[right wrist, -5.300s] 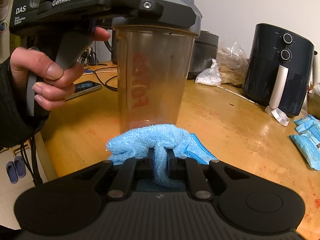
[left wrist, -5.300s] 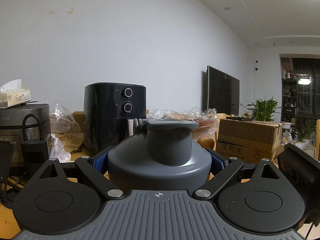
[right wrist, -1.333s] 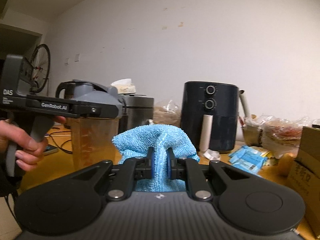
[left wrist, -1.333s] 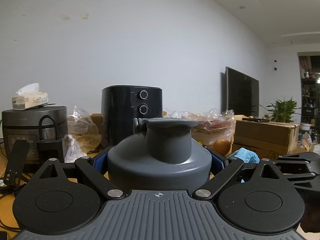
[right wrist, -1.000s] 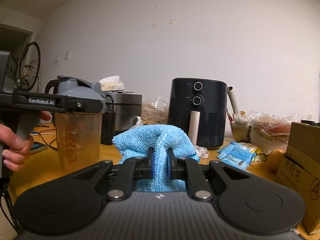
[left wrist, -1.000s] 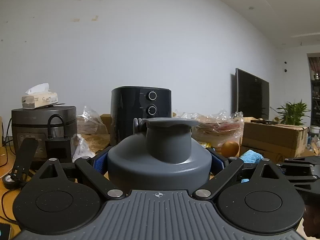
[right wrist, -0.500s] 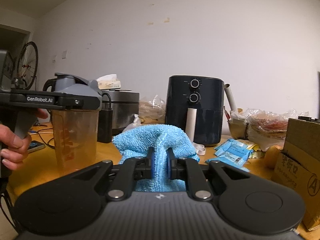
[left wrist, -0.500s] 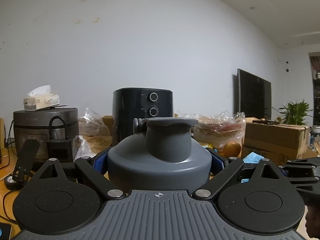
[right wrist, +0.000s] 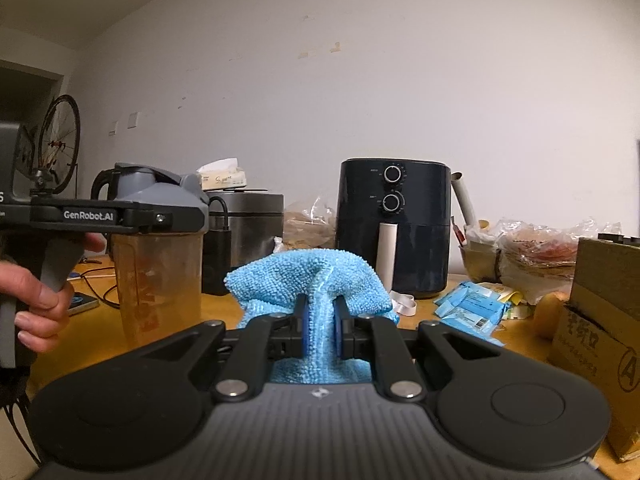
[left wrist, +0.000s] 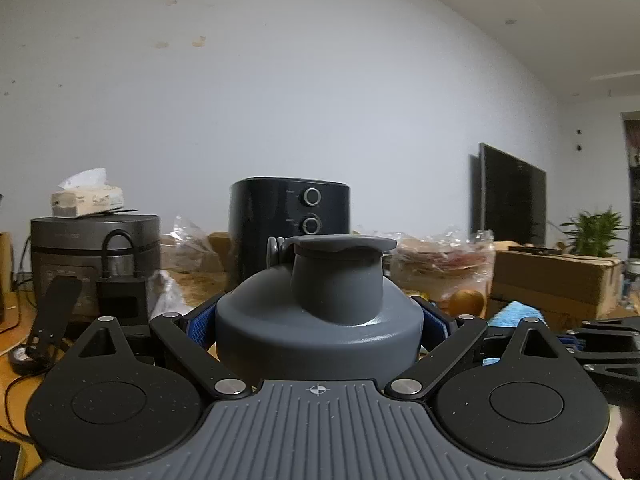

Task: Clean container
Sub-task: 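Move the bottle away with the left tool while the right tool keeps holding the cloth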

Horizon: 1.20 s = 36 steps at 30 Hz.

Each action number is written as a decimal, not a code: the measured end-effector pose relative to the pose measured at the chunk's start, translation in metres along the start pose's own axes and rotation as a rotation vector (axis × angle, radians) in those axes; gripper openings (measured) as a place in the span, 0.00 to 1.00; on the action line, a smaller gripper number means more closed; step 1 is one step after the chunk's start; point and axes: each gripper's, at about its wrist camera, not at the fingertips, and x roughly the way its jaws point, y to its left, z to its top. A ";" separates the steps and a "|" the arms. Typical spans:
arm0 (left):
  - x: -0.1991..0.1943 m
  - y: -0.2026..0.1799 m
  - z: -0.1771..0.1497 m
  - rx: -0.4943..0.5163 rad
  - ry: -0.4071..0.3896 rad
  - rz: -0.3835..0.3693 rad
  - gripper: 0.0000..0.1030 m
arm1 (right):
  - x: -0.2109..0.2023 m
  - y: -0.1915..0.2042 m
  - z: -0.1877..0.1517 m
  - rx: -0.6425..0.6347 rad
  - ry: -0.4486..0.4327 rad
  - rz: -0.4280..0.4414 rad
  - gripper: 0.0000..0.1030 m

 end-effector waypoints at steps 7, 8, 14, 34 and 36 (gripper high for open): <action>0.000 -0.007 0.000 0.000 -0.016 0.046 0.93 | -0.007 -0.002 0.001 0.004 -0.004 -0.008 0.06; 0.000 -0.007 0.000 -0.002 -0.019 0.048 0.93 | -0.008 -0.002 0.001 0.006 -0.004 -0.008 0.06; -0.001 -0.006 -0.002 -0.021 -0.022 0.075 1.00 | -0.009 -0.006 0.000 0.021 -0.002 -0.010 0.07; 0.004 -0.064 0.002 -0.007 -0.070 0.477 1.00 | -0.018 -0.015 -0.003 0.050 -0.007 -0.023 0.07; 0.005 -0.067 0.002 -0.015 -0.072 0.520 1.00 | -0.018 -0.015 -0.003 0.054 -0.008 -0.025 0.07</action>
